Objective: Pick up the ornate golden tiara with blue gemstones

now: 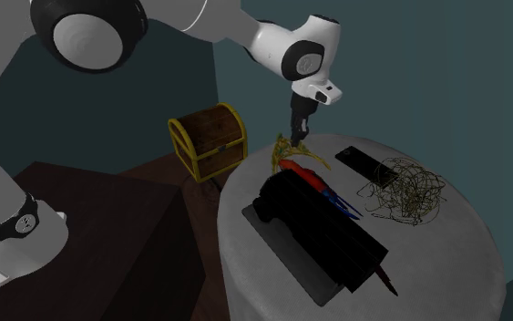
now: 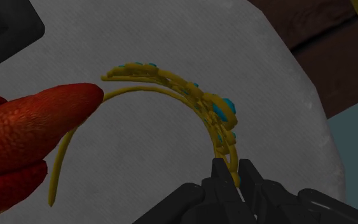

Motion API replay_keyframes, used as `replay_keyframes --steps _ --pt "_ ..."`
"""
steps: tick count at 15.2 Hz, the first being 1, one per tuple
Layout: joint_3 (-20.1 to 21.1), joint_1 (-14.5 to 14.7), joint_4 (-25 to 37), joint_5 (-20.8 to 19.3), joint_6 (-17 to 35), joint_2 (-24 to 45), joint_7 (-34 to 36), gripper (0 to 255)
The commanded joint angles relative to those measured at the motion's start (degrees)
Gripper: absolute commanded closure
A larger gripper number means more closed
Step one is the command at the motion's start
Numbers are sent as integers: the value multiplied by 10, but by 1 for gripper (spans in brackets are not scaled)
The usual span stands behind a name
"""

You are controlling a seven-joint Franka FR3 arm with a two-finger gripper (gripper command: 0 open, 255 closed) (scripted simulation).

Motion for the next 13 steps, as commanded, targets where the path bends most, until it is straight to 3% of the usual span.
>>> replay_keyframes --steps 1,13 --pt "2 -1 2 2 -9 -8 0 255" --pt "11 -4 14 13 -60 -47 -5 255"
